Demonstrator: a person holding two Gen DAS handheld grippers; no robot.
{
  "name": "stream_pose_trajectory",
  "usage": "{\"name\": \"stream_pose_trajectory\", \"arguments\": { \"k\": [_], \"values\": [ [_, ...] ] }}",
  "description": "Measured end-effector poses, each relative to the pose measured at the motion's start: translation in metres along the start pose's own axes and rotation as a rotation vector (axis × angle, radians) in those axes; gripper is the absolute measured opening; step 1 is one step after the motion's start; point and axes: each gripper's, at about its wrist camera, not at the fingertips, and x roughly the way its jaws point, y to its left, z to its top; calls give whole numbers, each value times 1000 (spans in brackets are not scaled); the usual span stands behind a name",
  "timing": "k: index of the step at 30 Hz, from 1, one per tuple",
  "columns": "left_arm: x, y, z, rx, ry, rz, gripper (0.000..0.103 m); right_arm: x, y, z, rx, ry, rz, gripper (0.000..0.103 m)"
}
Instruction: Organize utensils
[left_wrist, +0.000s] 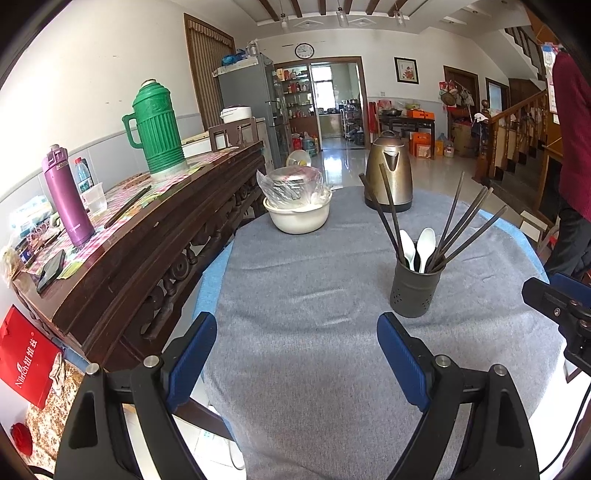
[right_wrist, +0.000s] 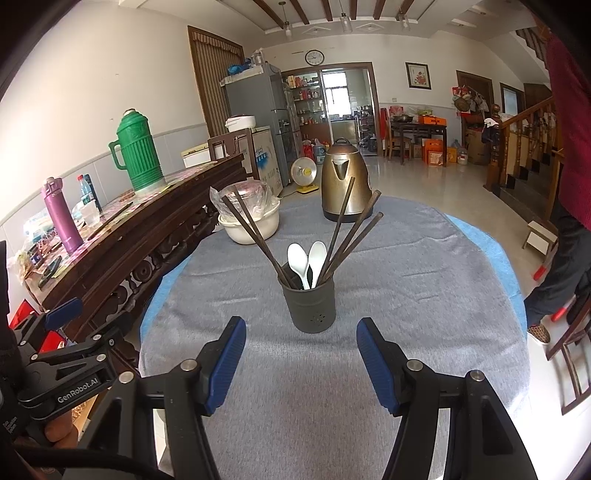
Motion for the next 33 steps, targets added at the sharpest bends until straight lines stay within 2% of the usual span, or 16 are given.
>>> {"name": "stream_pose_trajectory", "arguments": {
  "k": [33],
  "values": [
    [27,-8,11,14,48,2,89,24,-8,12,9,18,-9,66]
  ]
}}
